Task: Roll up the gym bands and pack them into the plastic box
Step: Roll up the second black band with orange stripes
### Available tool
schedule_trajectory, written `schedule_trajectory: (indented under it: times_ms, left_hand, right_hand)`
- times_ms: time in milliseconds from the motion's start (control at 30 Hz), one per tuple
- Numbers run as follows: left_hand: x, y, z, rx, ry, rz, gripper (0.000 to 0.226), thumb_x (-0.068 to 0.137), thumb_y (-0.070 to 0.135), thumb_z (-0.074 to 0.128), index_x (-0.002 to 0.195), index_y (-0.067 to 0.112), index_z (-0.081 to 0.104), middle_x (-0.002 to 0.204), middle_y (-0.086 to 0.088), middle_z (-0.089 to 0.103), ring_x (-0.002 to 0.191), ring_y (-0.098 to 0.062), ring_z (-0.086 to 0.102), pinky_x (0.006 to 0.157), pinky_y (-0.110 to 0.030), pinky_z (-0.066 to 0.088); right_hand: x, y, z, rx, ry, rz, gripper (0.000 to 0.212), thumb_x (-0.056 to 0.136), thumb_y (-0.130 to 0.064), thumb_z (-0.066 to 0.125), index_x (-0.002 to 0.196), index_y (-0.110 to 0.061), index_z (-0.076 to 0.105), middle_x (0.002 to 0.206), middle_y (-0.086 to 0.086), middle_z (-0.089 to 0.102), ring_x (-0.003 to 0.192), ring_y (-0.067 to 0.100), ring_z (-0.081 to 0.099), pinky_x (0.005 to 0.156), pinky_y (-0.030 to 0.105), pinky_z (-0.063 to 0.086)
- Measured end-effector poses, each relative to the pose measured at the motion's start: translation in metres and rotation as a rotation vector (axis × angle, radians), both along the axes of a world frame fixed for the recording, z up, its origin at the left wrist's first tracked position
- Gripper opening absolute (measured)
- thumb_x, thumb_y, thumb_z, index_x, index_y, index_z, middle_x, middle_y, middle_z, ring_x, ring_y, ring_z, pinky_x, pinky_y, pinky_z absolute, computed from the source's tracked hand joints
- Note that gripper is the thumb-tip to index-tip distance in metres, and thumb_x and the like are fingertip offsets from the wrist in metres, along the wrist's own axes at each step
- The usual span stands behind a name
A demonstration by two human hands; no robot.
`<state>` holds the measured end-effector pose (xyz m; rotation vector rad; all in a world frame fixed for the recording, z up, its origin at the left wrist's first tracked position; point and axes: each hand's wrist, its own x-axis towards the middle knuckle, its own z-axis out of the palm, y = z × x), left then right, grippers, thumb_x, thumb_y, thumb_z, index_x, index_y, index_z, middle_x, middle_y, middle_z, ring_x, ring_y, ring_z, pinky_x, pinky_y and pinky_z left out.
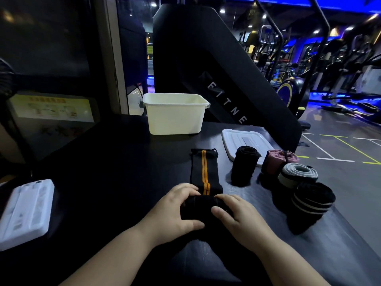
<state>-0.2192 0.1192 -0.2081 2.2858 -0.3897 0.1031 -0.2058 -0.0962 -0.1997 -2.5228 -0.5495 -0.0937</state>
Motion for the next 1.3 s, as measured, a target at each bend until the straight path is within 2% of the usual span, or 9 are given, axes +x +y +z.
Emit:
schedule_trajectory:
  times_ms: [167,300,500,633,800,967,1133,1233,1300]
  left_hand:
    - [-0.002,-0.001,0.0,-0.042,0.03,0.001,0.046,0.078,0.037,0.077,0.115,0.051,0.052,0.11,0.023,0.056,0.105,0.005,0.053,0.095,-0.025,0.047]
    - [-0.002,-0.002,0.003,-0.092,0.078,-0.01,0.03,0.082,0.042,0.072,0.109,0.044,0.059,0.101,0.016,0.063,0.092,0.0,0.062,0.083,-0.029,0.056]
    - [-0.001,-0.003,0.003,-0.037,-0.01,-0.019,0.028,0.084,0.04,0.071,0.111,0.035,0.064,0.109,0.021,0.055,0.107,0.008,0.049,0.091,-0.011,0.04]
    - [-0.005,-0.001,0.002,-0.019,0.006,-0.027,0.054,0.079,0.041,0.076,0.125,0.047,0.05,0.114,0.025,0.049,0.11,0.014,0.044,0.09,-0.006,0.033]
    - [-0.002,-0.002,0.003,-0.035,0.043,-0.022,0.037,0.082,0.04,0.073,0.114,0.048,0.056,0.109,0.026,0.055,0.105,0.01,0.05,0.092,-0.017,0.044]
    - [0.003,-0.003,0.001,-0.036,0.036,-0.029,0.036,0.084,0.037,0.072,0.117,0.044,0.058,0.106,0.022,0.056,0.103,0.009,0.05,0.092,-0.014,0.04]
    - [0.002,-0.004,0.004,-0.018,0.022,-0.053,0.037,0.086,0.037,0.069,0.121,0.042,0.057,0.108,0.021,0.056,0.106,0.006,0.051,0.095,-0.017,0.041]
    - [0.0,-0.004,0.006,0.029,0.025,-0.046,0.046,0.082,0.04,0.073,0.124,0.042,0.054,0.112,0.021,0.056,0.11,0.005,0.05,0.098,-0.018,0.04]
    - [0.0,-0.004,0.006,0.062,0.028,-0.04,0.059,0.075,0.042,0.079,0.127,0.043,0.052,0.115,0.024,0.053,0.113,0.006,0.047,0.099,-0.015,0.037]
  right_hand:
    - [0.0,-0.001,-0.003,0.068,0.008,-0.021,0.049,0.088,-0.063,0.042,0.124,-0.033,0.058,0.111,-0.021,0.053,0.105,-0.002,0.051,0.088,0.018,0.041]
    - [-0.005,-0.005,-0.005,0.096,0.007,0.031,0.061,0.073,-0.077,0.044,0.124,-0.045,0.049,0.117,-0.029,0.048,0.11,-0.01,0.046,0.09,0.018,0.041]
    - [-0.004,-0.005,-0.001,0.088,0.01,0.009,0.042,0.084,-0.058,0.062,0.122,-0.04,0.054,0.112,-0.024,0.054,0.106,-0.004,0.049,0.09,0.02,0.042]
    - [-0.003,-0.004,0.001,0.102,0.027,0.01,0.056,0.075,-0.073,0.052,0.12,-0.04,0.057,0.108,-0.023,0.056,0.104,-0.003,0.051,0.087,0.018,0.041]
    - [-0.002,-0.004,0.005,0.079,0.075,-0.019,0.039,0.082,-0.061,0.06,0.116,-0.042,0.059,0.108,-0.017,0.056,0.101,-0.002,0.052,0.087,0.022,0.045]
    - [0.01,0.002,0.015,0.159,0.071,-0.182,0.014,0.092,-0.046,0.055,0.094,-0.034,0.061,0.09,-0.015,0.06,0.087,0.004,0.057,0.072,0.018,0.039]
    - [0.038,0.007,0.022,0.18,0.248,-0.321,0.037,0.095,-0.048,0.052,0.094,-0.015,0.07,0.08,-0.002,0.068,0.079,0.016,0.064,0.076,0.035,0.052]
    - [0.053,0.01,0.024,0.26,0.377,-0.312,0.039,0.089,-0.047,0.063,0.087,-0.009,0.073,0.057,-0.002,0.06,0.049,0.012,0.053,0.052,0.026,0.044]
    - [0.061,0.013,0.026,0.289,0.451,-0.307,0.035,0.084,-0.041,0.071,0.084,-0.007,0.074,0.056,0.003,0.055,0.044,0.013,0.046,0.045,0.023,0.036]
